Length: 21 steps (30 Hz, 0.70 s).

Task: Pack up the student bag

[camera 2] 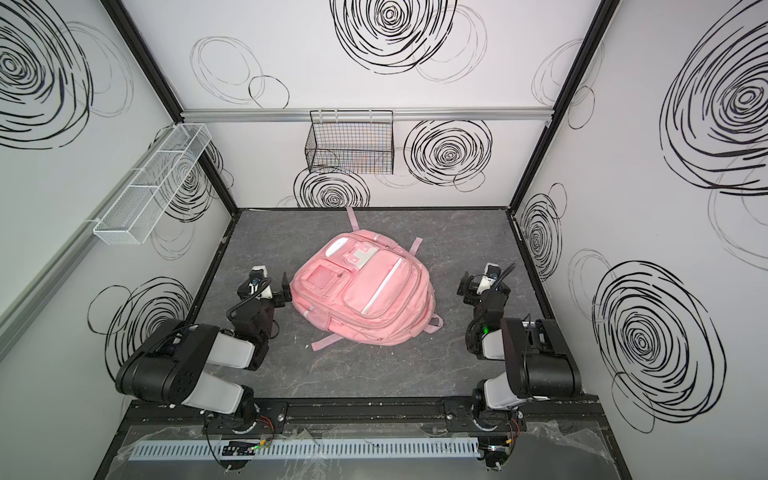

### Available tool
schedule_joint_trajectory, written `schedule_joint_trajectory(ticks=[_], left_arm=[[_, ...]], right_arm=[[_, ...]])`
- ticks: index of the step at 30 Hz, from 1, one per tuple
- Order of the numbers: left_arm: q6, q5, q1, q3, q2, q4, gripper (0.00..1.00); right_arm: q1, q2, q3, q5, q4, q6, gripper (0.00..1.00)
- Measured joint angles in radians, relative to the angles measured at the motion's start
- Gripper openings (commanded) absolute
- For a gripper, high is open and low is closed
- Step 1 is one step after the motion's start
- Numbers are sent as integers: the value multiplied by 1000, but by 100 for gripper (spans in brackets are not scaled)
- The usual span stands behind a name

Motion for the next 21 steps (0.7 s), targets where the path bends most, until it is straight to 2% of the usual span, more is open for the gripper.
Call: schedule_joint_trajectory(ticks=[21], left_arm=[[0,-33,-21,-5,0,51,96]], right_arm=[[3,-3,4,31,-15,2,100]])
